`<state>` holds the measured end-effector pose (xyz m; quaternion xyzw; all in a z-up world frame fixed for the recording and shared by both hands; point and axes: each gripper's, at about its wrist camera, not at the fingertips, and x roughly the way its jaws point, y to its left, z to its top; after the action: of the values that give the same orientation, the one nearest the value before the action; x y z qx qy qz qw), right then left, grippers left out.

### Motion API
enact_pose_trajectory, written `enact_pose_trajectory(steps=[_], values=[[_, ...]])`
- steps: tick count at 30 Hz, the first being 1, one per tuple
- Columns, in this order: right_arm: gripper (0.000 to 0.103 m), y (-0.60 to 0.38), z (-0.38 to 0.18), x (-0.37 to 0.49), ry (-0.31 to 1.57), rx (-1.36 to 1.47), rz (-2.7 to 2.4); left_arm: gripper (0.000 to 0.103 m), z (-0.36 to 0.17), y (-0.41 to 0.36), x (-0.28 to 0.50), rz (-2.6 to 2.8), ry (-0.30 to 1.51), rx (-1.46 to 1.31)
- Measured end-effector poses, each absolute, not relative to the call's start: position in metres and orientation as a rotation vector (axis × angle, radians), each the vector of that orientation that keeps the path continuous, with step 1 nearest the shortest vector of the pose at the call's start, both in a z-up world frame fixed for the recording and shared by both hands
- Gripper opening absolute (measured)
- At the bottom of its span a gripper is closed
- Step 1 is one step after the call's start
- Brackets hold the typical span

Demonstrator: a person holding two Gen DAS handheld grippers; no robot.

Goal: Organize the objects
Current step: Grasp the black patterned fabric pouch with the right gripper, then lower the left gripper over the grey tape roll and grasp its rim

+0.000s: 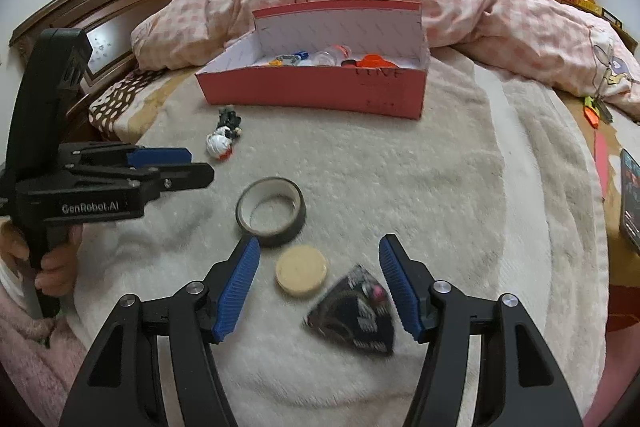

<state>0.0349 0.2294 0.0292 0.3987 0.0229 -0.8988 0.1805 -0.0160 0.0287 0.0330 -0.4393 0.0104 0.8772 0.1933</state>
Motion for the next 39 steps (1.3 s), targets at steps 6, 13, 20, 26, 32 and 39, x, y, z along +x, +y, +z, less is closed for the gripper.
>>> enact_pose_trajectory(steps=[6, 13, 20, 26, 32, 39], values=[[0.064, 0.238, 0.027, 0.045, 0.111, 1.154, -2.556, 0.046, 0.031, 0.029, -0.016, 2.455, 0.024, -1.241], [0.064, 0.242, 0.011, 0.048, 0.103, 1.223, -2.521, 0.046, 0.031, 0.032, -0.013, 2.440, 0.033, -1.242], [0.040, 0.252, 0.014, 0.046, 0.050, 1.196, -2.566, 0.046, 0.031, 0.038, -0.008, 2.412, 0.036, -1.250], [0.039, 0.247, 0.024, 0.030, 0.078, 1.162, -2.603, 0.047, 0.032, 0.048, -0.005, 2.383, 0.065, -1.244], [0.039, 0.222, 0.018, 0.006, 0.209, 1.201, -2.536, 0.046, 0.029, 0.057, 0.001, 2.358, 0.123, -1.244], [0.039, 0.206, 0.015, 0.000, 0.221, 1.171, -2.475, 0.047, 0.025, 0.064, 0.004, 2.333, 0.165, -1.241]])
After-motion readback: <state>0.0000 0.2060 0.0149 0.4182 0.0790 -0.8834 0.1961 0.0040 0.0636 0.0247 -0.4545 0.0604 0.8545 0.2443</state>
